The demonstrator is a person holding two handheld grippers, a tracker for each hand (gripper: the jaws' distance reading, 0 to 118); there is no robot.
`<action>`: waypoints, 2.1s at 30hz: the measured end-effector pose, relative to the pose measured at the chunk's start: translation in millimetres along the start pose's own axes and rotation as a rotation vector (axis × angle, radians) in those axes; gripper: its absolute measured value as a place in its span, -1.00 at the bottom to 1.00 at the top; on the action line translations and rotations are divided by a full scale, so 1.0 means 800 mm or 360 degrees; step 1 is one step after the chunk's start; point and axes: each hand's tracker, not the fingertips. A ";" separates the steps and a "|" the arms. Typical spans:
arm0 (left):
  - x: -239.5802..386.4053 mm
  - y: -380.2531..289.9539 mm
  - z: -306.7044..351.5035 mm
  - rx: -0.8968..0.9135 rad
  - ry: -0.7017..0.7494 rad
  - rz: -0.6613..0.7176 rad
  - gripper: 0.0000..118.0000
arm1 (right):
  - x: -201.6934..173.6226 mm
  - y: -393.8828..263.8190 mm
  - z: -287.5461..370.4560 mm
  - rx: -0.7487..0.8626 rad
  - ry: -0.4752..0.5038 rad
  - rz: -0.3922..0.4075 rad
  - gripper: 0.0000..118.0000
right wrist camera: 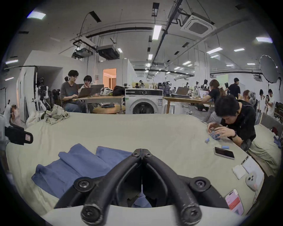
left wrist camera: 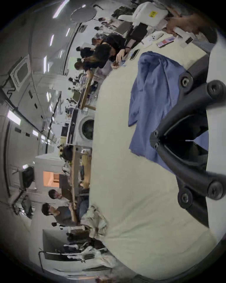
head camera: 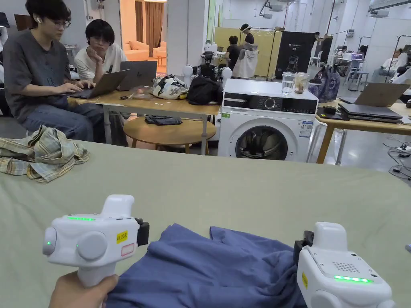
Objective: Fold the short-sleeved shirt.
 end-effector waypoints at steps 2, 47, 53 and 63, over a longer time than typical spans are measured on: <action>-0.020 0.015 -0.025 -0.0052 0.0011 0.0038 -1.00 | 0.001 0.002 -0.004 -0.0025 0.0000 0.0003 -1.00; -0.037 0.023 -0.122 -0.0224 0.0090 -0.0056 -1.00 | 0.122 -0.045 -0.302 -0.1231 0.0136 0.0060 0.04; -0.036 0.017 -0.109 -0.0244 0.0106 -0.0100 -1.00 | 0.096 -0.041 -0.293 -0.1117 0.0157 0.0221 0.00; -0.031 0.020 -0.106 -0.0231 0.0120 -0.0081 -1.00 | 0.090 -0.035 -0.264 -0.1001 0.0232 0.0204 -1.00</action>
